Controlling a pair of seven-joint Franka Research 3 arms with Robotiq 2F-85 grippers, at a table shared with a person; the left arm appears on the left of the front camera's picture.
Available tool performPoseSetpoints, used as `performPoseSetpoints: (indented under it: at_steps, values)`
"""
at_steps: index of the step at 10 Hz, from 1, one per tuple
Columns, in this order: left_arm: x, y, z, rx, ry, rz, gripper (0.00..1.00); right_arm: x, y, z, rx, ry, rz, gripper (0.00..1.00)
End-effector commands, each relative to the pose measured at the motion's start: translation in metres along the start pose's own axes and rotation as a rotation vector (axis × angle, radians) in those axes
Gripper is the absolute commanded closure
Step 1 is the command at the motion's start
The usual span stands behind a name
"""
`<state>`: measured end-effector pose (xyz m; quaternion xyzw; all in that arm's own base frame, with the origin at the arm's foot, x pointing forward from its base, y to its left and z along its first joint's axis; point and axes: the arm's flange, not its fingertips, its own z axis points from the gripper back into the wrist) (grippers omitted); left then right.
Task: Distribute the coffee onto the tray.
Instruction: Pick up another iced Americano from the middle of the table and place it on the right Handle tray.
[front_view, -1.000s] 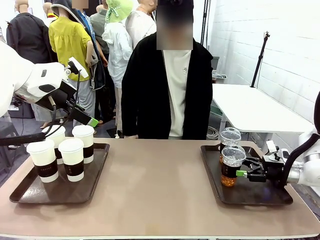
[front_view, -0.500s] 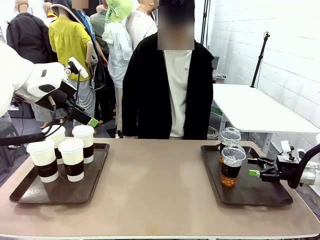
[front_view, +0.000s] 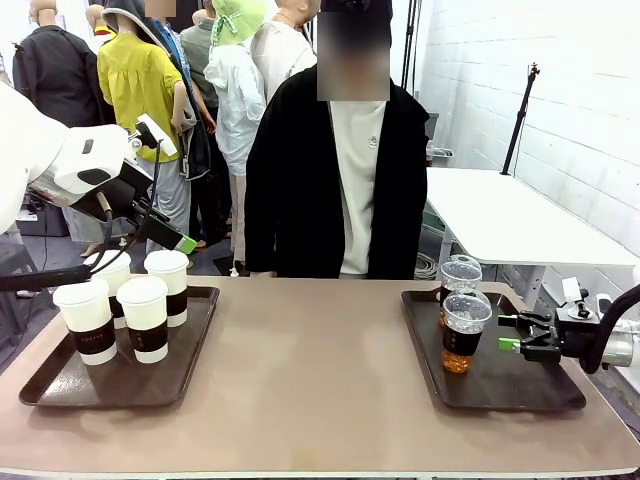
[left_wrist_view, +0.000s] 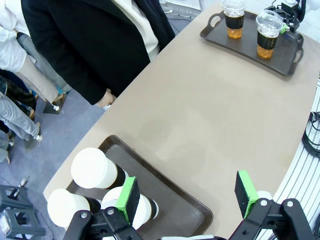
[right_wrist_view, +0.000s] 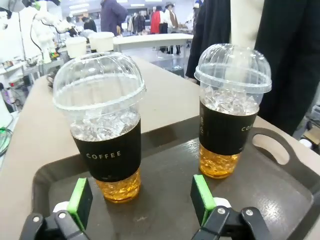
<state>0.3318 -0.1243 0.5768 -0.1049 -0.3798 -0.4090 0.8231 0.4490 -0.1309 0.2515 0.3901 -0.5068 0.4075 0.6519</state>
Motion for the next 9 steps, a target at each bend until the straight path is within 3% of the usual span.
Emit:
performPoseSetpoints:
  at_steps: [1,9]
  values:
    - [-0.0006,0.0006,-0.0009,-0.002,-0.001,0.003,0.0,-0.0023,-0.0009,0.002,0.01,-0.019,-0.005,0.0]
    - [-0.0006,0.0006,-0.0009,-0.002,-0.001,0.003,0.0,-0.0023,-0.0009,0.002,0.01,-0.019,-0.005,0.0]
